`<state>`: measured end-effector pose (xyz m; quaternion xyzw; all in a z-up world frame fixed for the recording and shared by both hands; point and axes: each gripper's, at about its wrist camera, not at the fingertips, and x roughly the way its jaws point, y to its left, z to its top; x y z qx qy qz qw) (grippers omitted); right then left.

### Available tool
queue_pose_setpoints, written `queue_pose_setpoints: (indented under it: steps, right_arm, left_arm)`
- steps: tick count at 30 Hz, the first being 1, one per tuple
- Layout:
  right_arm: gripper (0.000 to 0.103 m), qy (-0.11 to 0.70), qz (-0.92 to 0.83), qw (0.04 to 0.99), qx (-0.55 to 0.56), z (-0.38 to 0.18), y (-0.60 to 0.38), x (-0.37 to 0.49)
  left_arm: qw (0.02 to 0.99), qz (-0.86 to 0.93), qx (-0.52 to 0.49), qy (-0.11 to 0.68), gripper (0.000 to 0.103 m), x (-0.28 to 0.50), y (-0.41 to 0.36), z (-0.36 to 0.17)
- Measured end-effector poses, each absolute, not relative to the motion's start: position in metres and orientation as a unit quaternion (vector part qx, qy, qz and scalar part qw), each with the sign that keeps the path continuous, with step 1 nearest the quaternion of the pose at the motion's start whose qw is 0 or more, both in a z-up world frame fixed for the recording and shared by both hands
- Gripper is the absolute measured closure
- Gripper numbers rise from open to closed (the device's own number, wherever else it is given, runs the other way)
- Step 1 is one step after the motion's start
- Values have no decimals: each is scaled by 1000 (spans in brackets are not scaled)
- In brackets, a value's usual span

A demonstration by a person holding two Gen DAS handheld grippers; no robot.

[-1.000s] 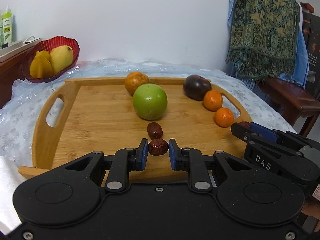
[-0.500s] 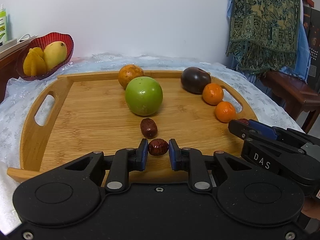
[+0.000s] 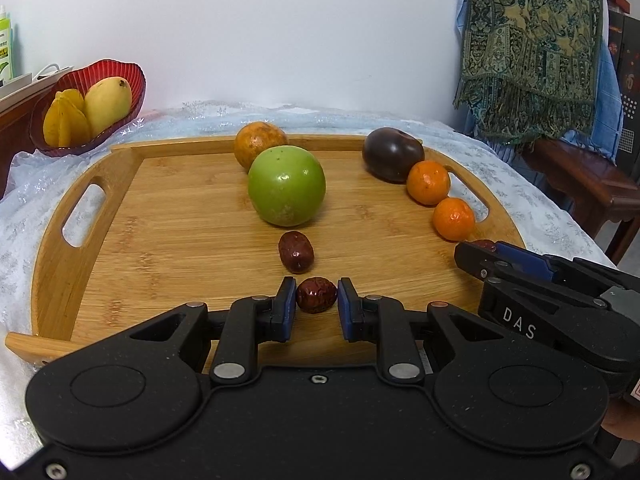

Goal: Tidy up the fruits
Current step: 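Carry the red date with the left tool while the right tool carries its date over the tray, then open the left tool to drop the date on the tray while the right tool releases its date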

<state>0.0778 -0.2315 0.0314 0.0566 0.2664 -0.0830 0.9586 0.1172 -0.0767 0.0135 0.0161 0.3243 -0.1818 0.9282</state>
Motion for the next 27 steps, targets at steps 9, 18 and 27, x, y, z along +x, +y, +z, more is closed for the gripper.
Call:
queue_pose_setpoints:
  steps: [9,18,27]
  right_arm:
    - [66,273,-82,957,52,29,-230,79]
    - [65,279,-82,955,54,28,-231,80]
    - [45,277,-79,956,59,28,-229,80]
  left_arm:
    - [928,-182,17,323,82,118,-77,13]
    - [929,-182,17,323,82,118,-77,13]
    - [928,-184,21,323,67,118,-78,15]
